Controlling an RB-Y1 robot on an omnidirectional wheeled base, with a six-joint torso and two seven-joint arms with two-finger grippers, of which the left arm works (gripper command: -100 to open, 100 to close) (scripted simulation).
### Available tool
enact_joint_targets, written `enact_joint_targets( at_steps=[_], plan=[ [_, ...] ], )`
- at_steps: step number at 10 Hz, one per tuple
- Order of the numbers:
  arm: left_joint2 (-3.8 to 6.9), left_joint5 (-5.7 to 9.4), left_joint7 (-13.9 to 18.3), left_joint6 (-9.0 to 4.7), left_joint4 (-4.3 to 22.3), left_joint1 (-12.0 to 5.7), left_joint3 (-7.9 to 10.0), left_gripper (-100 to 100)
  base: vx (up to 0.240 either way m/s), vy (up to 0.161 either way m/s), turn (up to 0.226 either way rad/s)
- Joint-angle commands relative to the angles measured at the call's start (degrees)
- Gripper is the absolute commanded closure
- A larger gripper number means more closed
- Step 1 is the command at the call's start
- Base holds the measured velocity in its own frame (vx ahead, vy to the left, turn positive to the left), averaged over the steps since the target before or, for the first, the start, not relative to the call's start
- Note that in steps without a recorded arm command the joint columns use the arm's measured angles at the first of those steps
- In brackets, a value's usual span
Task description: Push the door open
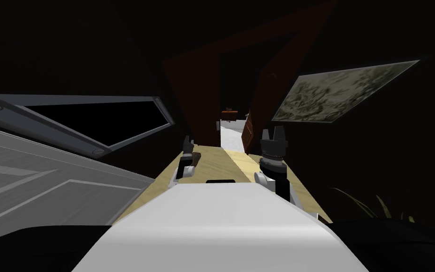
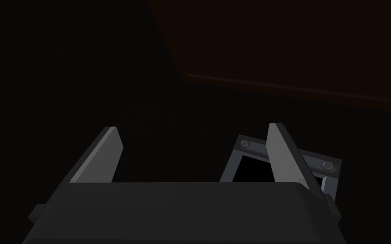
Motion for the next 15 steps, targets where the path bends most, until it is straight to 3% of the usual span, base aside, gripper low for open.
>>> enact_joint_targets(
  at_steps=[1, 3, 4, 7, 8, 12, 13, 15],
  plan=[
    [0.26, 0.03, -0.08, -0.15, 2.45, -1.35, -0.22, -100, 0.103, 0.017, -0.015],
    [0.62, 0.12, -0.13, -0.37, 5.73, -3.38, -0.32, -100, 0.099, 0.007, -0.016],
    [0.62, 0.12, -0.13, -0.37, 5.88, -3.38, -0.32, -100, 0.063, -0.001, -0.002],
    [1.06, 0.27, -0.2, -0.69, 10.81, -6.53, -0.47, -100, 0.075, 0.002, -0.014],
    [1.06, 0.27, -0.2, -0.69, 11.19, -6.53, -0.47, -100, 0.057, 0.006, -0.003],
    [1.45, 0.48, -0.3, -1.15, 18.52, -10.87, -0.69, -100, 0.08, 0.008, -0.014],
    [1.45, 0.48, -0.3, -1.15, 18.52, -10.87, -0.69, -100, 0.072, 0.005, -0.002],
    [1.53, 0.58, -0.35, -1.38, 22.27, -13.09, -0.8, -100, 0.076, 0.0, -0.014]
  ],
)
